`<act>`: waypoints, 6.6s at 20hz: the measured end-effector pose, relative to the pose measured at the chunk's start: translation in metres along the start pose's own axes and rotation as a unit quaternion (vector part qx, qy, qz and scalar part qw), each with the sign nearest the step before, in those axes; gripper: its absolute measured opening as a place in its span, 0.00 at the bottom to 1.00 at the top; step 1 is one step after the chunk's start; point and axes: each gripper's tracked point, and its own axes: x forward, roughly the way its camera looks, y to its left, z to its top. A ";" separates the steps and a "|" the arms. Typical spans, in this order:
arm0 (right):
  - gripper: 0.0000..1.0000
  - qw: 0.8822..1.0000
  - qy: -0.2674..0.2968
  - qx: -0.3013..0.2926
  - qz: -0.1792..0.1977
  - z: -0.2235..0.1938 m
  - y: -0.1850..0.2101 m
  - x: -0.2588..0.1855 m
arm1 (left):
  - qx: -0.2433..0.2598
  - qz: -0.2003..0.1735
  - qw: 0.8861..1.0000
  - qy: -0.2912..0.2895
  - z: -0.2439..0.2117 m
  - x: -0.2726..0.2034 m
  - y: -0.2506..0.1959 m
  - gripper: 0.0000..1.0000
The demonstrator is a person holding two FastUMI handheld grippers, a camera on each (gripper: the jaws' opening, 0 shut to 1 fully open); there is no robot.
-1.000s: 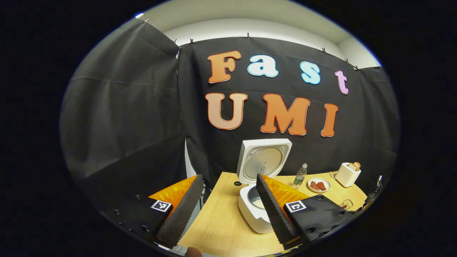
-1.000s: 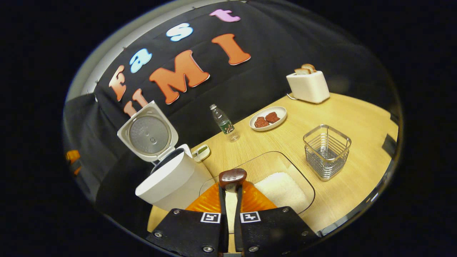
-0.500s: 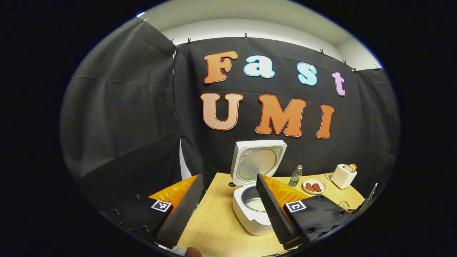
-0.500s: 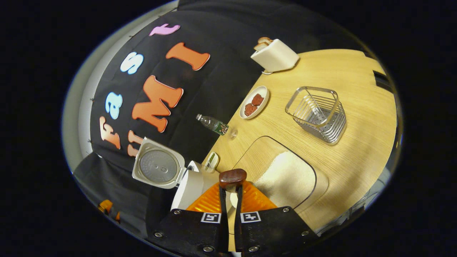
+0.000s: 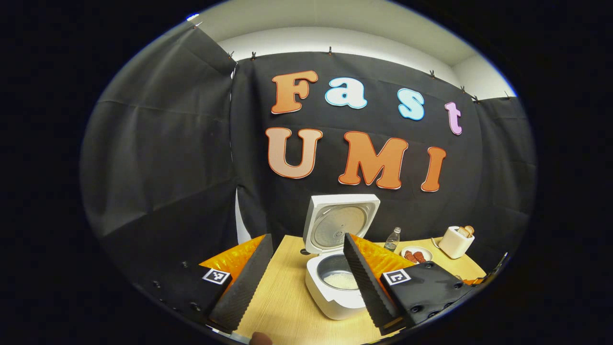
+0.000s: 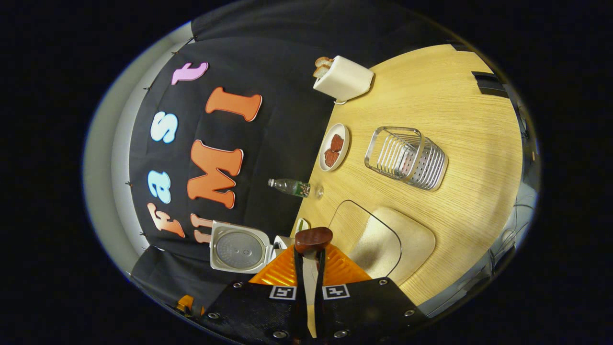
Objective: Close the left gripper, press the button to open the rice cooker; take a wooden spoon from the chopstick holder with the right hand, scoop a spoonful of rice and pour it into the rice cooker, then put the wooden spoon back into the chopstick holder.
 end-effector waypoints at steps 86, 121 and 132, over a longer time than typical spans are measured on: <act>0.06 0.754 0.018 -0.629 0.188 -0.156 0.283 0.135 | -0.013 0.057 0.998 -0.003 0.007 0.032 0.089 1.00; 0.06 0.847 -0.038 -0.529 -0.036 0.140 0.067 -0.023 | -0.025 -0.008 1.000 -0.016 0.006 0.045 -0.103 1.00; 0.06 0.875 0.050 -0.476 -0.069 0.130 -0.032 0.018 | -0.003 0.033 0.999 -0.013 0.003 0.028 -0.112 1.00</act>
